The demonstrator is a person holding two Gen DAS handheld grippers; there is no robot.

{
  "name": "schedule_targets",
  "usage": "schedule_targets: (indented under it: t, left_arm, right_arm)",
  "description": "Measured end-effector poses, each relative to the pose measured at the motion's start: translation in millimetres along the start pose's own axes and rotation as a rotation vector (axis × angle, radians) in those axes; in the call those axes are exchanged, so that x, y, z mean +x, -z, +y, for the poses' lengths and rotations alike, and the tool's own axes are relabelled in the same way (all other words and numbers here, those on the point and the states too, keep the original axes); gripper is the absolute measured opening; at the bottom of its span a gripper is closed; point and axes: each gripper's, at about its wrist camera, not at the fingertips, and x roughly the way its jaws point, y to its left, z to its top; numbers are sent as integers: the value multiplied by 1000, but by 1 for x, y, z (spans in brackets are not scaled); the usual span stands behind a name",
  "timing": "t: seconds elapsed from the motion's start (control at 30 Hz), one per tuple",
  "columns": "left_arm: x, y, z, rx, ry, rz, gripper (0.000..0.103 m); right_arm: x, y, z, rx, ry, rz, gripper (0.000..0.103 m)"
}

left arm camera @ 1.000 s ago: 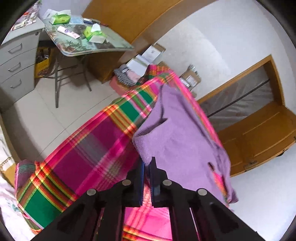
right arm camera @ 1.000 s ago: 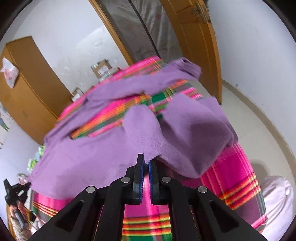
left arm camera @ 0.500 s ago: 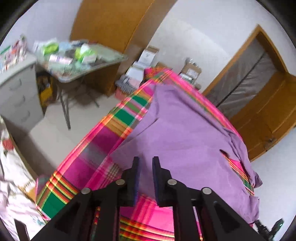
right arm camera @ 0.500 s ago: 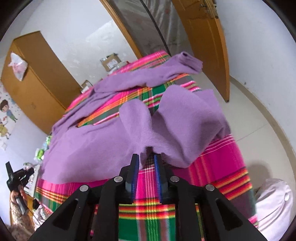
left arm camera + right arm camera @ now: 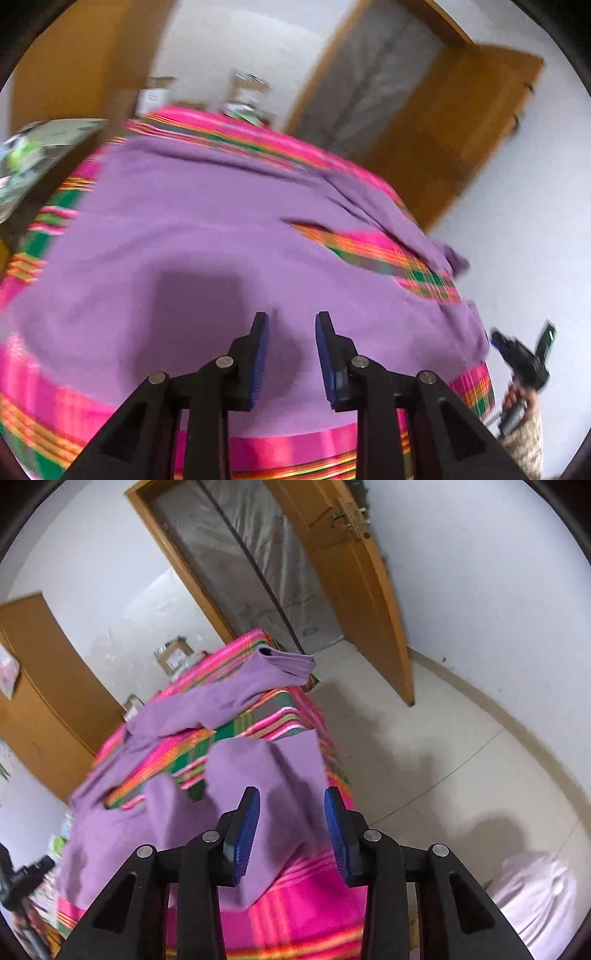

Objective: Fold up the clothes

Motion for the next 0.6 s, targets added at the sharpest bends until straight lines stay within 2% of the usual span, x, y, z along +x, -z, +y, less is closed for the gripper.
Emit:
schedule_targets:
  t: [0.17, 0.43, 0.47, 0.5, 0.6]
  left_arm:
    - [48, 4, -54, 133, 92, 124, 27]
    - [98, 16, -102, 243, 139, 243, 27]
    - [104, 16, -106, 251, 144, 252, 27]
    - [106, 16, -109, 254, 149, 258, 27]
    - [114, 14, -115, 259, 156, 274, 27]
  right_arm:
    - [30, -14, -29, 107, -34, 55, 41]
    - [57, -15, -24, 79, -68, 136, 41]
    - [58, -15, -21, 67, -68, 138, 37]
    - [58, -15, -18, 50, -63, 136, 24]
    - [58, -16, -8, 9, -31, 124, 12]
